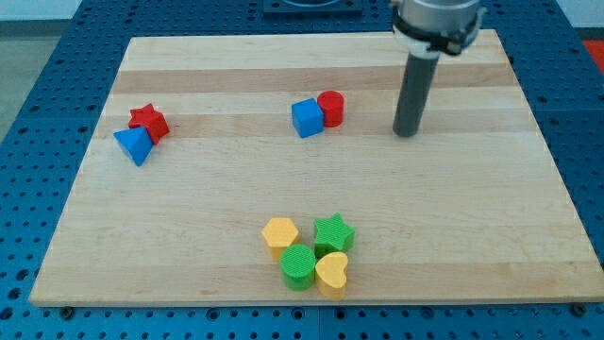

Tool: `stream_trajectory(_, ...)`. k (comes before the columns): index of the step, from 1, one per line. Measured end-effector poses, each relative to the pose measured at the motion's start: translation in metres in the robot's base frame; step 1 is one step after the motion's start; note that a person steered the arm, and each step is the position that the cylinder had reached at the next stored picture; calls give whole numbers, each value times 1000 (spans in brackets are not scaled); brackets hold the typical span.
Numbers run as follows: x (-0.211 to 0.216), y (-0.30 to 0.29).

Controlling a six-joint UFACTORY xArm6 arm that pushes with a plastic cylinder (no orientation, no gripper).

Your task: Slide the red circle to the right of the red star

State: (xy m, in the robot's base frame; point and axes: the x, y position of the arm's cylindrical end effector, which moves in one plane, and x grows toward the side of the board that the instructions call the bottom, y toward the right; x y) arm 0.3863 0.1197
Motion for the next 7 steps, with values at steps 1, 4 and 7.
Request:
stream_trajectory(1,-18,-6)
stream_trajectory(4,-23,-52)
stream_trajectory(7,-23,-123)
